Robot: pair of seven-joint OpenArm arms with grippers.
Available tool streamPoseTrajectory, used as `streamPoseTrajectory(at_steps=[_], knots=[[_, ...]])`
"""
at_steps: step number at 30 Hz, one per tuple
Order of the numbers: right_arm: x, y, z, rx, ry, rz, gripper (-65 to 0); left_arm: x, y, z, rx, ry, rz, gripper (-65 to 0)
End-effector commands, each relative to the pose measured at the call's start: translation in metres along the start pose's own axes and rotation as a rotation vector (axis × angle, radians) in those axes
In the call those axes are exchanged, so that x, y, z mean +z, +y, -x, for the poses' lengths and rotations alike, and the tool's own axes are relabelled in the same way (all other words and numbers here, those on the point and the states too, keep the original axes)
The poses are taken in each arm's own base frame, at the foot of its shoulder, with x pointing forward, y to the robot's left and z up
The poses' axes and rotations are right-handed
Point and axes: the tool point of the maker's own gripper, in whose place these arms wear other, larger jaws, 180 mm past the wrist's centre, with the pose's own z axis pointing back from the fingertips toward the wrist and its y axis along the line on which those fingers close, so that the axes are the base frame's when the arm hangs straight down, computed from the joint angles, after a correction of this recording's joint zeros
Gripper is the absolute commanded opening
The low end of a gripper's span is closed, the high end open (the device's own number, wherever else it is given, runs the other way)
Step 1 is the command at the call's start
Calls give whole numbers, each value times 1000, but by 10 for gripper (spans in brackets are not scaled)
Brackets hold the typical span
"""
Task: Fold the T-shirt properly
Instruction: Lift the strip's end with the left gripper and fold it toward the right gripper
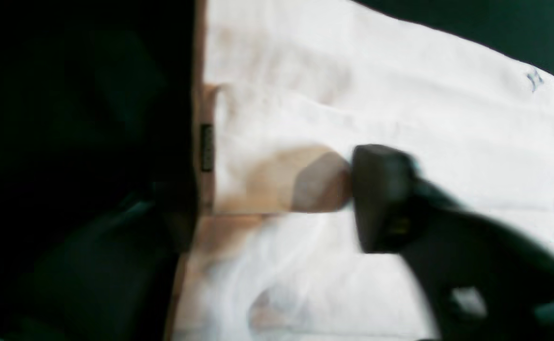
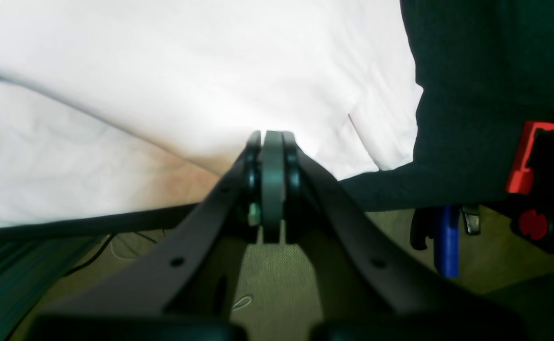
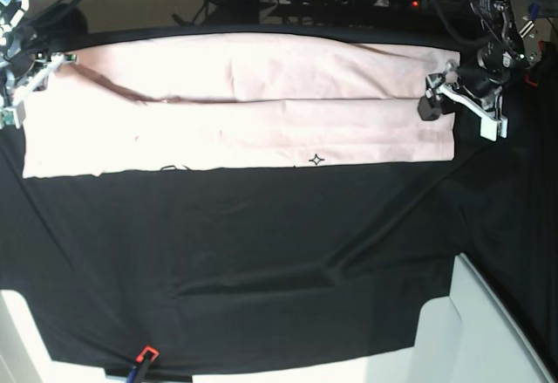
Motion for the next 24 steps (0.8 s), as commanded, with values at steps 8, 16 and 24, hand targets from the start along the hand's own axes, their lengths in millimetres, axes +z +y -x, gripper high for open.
streamPoseTrajectory(at_steps=[8, 16, 24], knots=[[4, -6, -7, 5, -28, 14, -650, -21, 7, 32, 101, 114, 11, -611], [4, -6, -7, 6, -28, 15, -650, 0, 0, -6, -22, 18, 3, -650], [4, -6, -7, 5, -28, 14, -650, 33, -8, -32, -113, -69, -69, -650]])
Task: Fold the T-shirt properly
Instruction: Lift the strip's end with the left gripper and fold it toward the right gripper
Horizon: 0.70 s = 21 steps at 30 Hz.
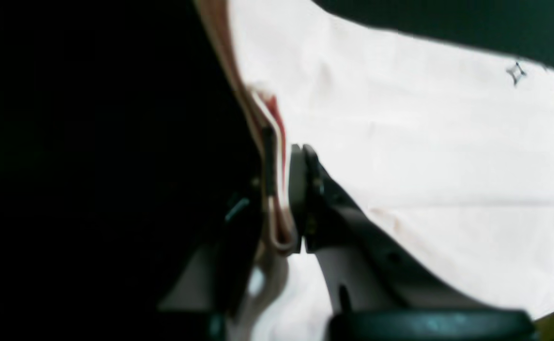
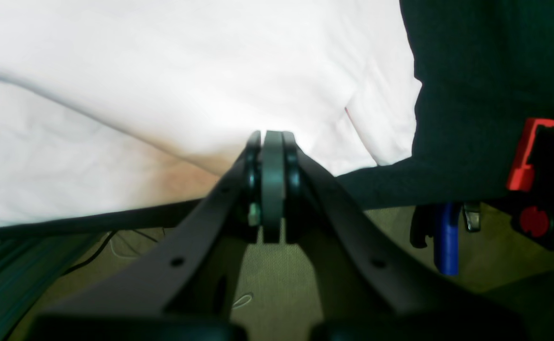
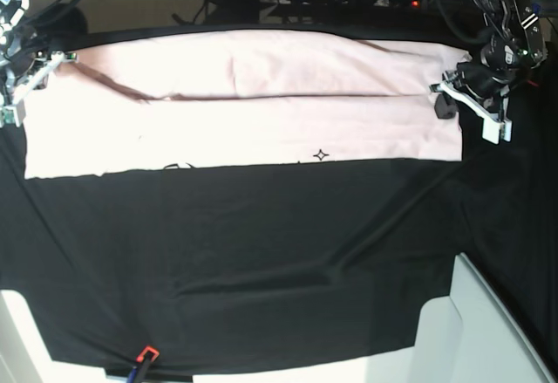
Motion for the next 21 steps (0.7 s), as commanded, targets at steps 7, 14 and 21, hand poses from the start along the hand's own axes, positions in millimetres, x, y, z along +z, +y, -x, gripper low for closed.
streamPoseTrajectory(at_steps=[7, 14, 21], knots=[[4, -5, -8, 5, -31, 14, -650, 22, -29, -19, -141, -17, 35, -650], [3, -4, -8, 2, -31, 11, -650, 24, -98, -21, -226, -5, 163, -650], [3, -4, -8, 3, -31, 12, -650, 11, -165, 2, -278, 62, 326, -650]])
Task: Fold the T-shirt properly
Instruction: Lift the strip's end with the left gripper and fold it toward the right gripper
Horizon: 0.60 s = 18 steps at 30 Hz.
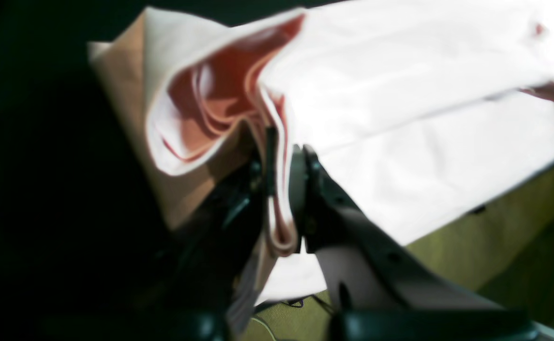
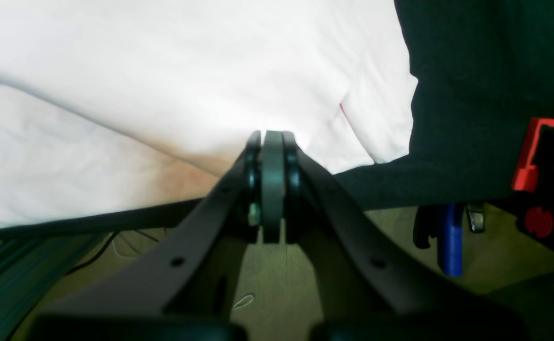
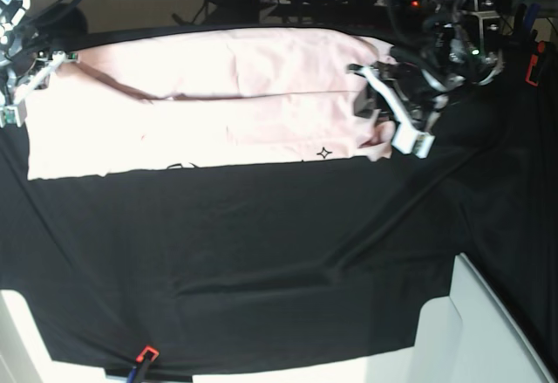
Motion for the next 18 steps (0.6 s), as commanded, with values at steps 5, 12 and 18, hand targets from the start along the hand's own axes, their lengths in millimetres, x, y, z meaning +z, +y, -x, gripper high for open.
streamPoseTrajectory(at_steps=[5, 12, 18], knots=[[4, -6, -8, 5, -31, 15, -650, -11, -37, -17, -19, -49, 97, -650], [4, -6, -8, 5, -31, 15, -650, -40, -85, -20, -19, -31, 224, -650], [4, -6, -8, 5, -29, 15, -650, -63, -113, -15, -6, 12, 301, -650]])
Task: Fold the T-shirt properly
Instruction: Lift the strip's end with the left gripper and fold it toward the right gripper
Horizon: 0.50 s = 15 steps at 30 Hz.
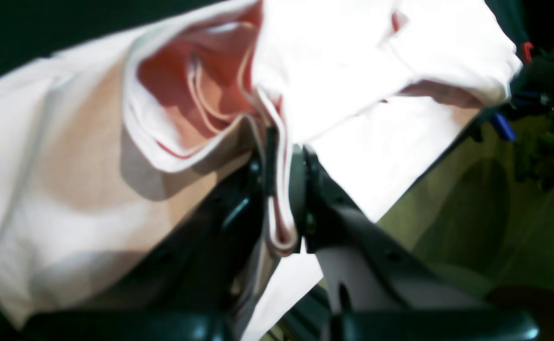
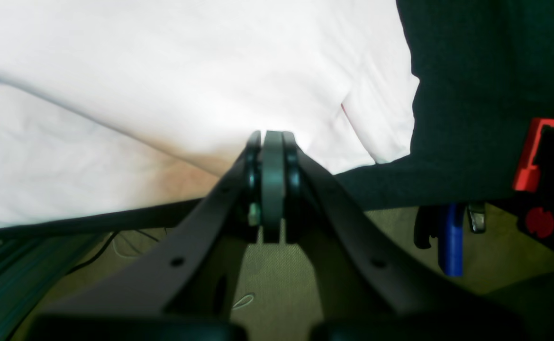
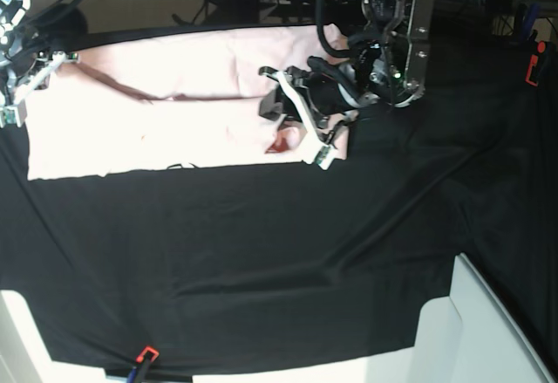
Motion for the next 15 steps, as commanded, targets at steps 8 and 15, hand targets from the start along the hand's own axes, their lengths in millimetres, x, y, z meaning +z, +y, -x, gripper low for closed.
streamPoseTrajectory(at_steps=[8, 15], knots=[[4, -5, -8, 5, -30, 14, -650, -13, -15, -24, -2, -49, 56, -650], [4, -5, -8, 5, -30, 14, -650, -21, -28, -37, -85, -42, 73, -650]])
